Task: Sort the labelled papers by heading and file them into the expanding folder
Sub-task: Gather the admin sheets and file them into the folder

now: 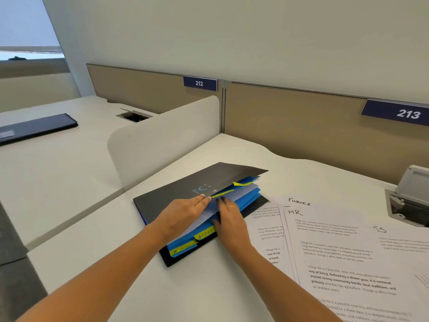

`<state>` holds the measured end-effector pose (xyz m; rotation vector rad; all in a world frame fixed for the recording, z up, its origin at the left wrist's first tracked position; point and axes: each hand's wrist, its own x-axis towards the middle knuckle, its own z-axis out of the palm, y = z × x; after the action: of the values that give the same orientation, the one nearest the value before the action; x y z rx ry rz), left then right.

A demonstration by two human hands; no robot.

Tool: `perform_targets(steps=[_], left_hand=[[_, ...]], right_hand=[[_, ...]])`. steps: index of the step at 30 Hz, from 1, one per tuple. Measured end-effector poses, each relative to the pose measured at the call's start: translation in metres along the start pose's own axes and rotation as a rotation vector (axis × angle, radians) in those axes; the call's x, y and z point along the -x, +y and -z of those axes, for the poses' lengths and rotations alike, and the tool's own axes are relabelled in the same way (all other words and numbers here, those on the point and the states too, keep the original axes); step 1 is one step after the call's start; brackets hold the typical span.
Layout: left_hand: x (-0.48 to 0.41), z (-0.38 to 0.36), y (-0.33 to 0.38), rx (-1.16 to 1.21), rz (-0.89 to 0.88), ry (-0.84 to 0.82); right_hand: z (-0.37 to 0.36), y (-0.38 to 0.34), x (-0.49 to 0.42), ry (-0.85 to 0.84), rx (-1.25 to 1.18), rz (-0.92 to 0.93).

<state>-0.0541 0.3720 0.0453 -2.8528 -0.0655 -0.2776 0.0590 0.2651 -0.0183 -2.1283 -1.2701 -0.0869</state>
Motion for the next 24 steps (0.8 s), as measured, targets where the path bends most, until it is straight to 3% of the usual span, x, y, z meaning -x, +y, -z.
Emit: perform_targets(steps=[2,7,13,16,24], left_hand=[[-0.001,-0.002,0.002,0.012,0.012,0.010],[-0.003,-0.006,0.006,0.027,0.052,0.027],[-0.002,-0.013,0.015,0.024,0.054,-0.017],[-0.002,-0.024,0.019,0.052,0.050,0.043],[-0.003,-0.047,0.042,0.088,0.207,-0.014]], right_hand=[[0.001,0.006,0.004,0.053,-0.119,-0.182],[0.003,0.002,0.013,0.116,-0.277,-0.371],[0.002,0.009,0.026,0.113,-0.221,-0.310],[0.004,0.011,0.030,0.122,-0.196,-0.264],[0.009,0.019,0.033,0.058,-0.199,-0.359]])
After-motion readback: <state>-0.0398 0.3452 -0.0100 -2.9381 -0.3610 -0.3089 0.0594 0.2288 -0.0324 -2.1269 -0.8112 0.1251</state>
